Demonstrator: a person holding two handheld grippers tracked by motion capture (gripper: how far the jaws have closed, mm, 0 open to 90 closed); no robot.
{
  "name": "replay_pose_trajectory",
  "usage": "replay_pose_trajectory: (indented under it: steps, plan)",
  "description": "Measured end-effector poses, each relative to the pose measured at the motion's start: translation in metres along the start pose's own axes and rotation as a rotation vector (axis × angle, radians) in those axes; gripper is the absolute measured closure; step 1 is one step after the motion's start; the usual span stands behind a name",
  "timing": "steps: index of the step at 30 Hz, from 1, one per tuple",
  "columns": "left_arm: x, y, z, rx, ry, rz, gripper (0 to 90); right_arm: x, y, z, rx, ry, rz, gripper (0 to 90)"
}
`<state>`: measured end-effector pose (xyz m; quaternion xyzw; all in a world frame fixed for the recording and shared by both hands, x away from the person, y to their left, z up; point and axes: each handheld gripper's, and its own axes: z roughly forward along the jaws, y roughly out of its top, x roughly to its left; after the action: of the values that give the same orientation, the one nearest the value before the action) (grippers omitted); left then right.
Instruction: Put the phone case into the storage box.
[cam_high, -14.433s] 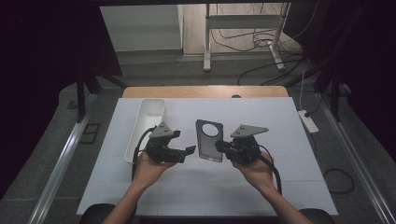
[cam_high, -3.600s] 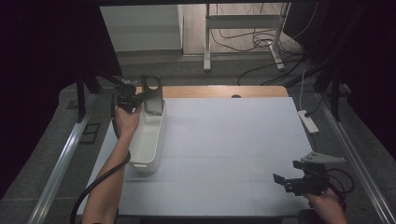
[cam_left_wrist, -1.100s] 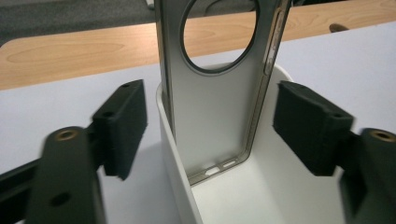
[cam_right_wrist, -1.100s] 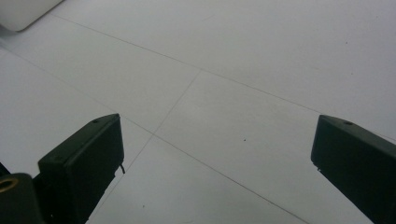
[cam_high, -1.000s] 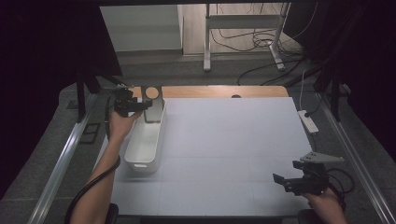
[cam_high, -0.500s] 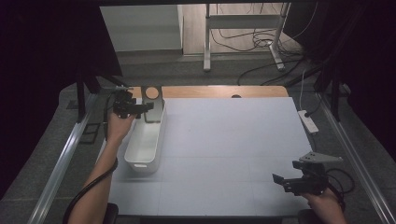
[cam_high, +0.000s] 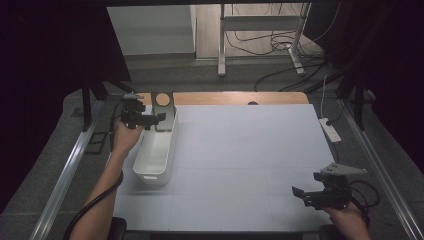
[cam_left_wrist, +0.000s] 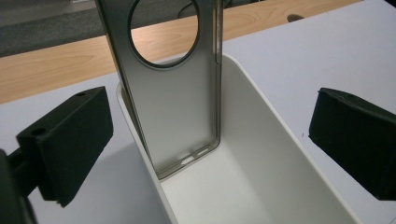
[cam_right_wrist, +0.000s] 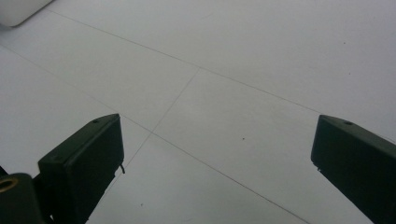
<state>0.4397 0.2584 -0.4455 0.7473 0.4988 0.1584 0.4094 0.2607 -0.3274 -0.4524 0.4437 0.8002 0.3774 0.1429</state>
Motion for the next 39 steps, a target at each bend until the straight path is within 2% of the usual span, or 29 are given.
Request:
replay_pose_trajectory:
  steps: [11, 17, 39]
  plan:
    - [-0.007, -0.002, -0.007, -0.011, -0.016, 0.027, 0.0, -0.001, 0.0, -0.001, -0.007, 0.0, 0.011, 1.6]
    - [-0.01, -0.003, -0.01, -0.01, -0.019, 0.055, 0.0, -0.001, 0.0, -0.001, -0.005, 0.004, 0.014, 0.8]
    - [-0.032, -0.011, -0.02, -0.017, -0.04, 0.093, 0.0, -0.001, 0.0, 0.0, 0.002, 0.007, 0.013, 0.8]
